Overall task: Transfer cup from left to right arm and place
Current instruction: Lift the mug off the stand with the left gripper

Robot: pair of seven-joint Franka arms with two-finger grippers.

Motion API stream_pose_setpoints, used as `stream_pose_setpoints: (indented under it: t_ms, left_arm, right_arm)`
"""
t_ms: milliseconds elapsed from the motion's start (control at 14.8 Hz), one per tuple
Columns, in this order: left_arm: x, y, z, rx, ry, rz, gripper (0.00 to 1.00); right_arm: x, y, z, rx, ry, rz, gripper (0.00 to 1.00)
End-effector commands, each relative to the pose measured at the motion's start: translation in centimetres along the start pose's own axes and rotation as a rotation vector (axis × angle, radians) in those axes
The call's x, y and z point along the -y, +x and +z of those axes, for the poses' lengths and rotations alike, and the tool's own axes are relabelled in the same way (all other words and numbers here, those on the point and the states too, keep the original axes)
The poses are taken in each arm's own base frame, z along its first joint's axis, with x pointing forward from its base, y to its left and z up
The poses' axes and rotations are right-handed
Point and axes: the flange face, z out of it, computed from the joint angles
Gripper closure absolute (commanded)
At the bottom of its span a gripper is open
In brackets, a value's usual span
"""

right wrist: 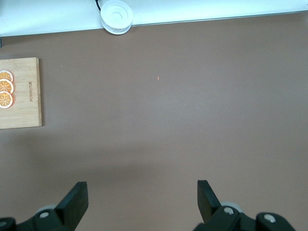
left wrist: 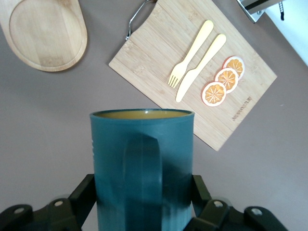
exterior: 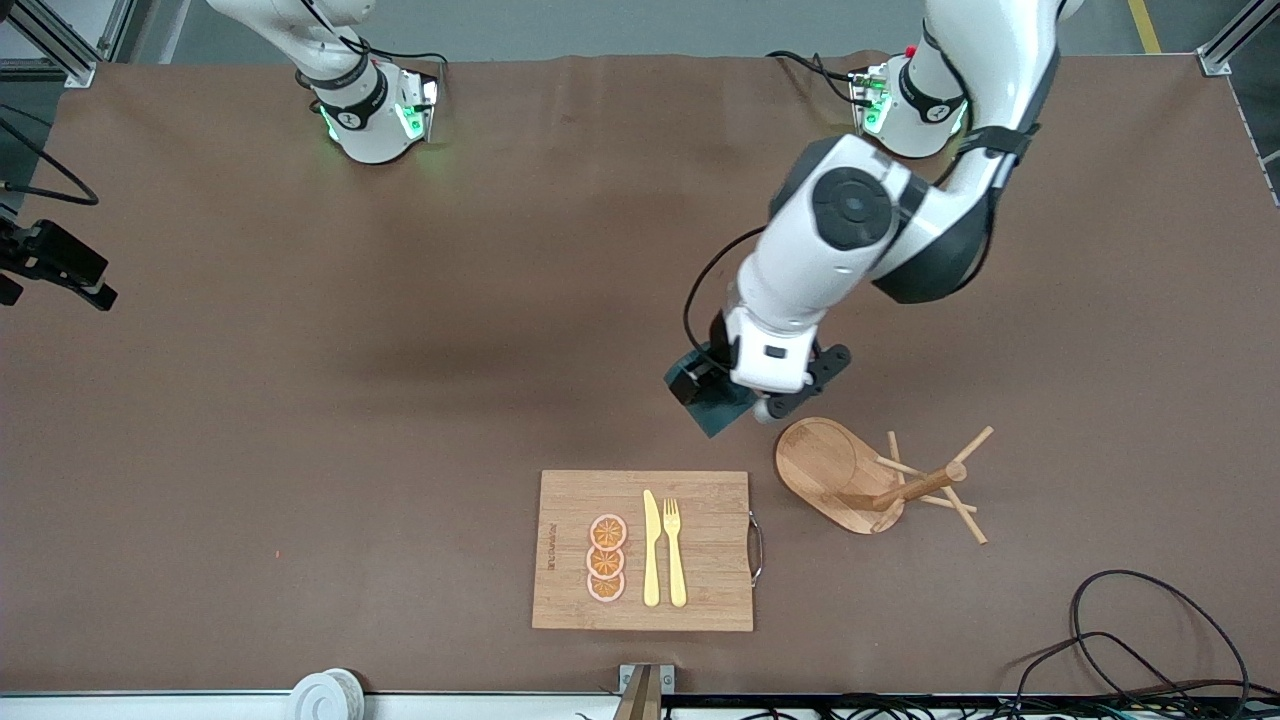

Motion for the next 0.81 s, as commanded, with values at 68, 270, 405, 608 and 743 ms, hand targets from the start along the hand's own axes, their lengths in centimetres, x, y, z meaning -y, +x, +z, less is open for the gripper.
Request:
stream_pose_setpoints:
  t_ms: [68, 270, 405, 608, 743]
  left_arm:
    - [-1.5, -4.0, 3.6, -0.114, 0.018, 0.094, 0.64]
    - [-1.9, -8.0, 6.9, -0.235, 0.067, 0.16, 0.64]
    - [-1.9, -10.6, 9.2, -0.313, 0.088, 0.167, 0.64]
    - [-1.7, -12.5, 11.1, -0.455, 0.09, 0.196, 0.64]
    - [-1.3, -13.7, 12.9, -0.537, 0.114, 0.214, 0.63]
  right_arm:
    - [-0.3, 0.1, -0.4, -0.002, -0.001, 0.003, 0.0]
    - [-0.4, 0.1, -0.4, -0.002, -0.001, 0.003, 0.0]
    - [-0.3, 0.0, -0.3, 0.0, 0.001, 0.005, 0.0]
    - [-0.4, 0.1, -0.3, 0.0, 0.002, 0.007, 0.0]
    - [-0.2, 0.0, -0.3, 0.0, 0.001, 0.007, 0.0]
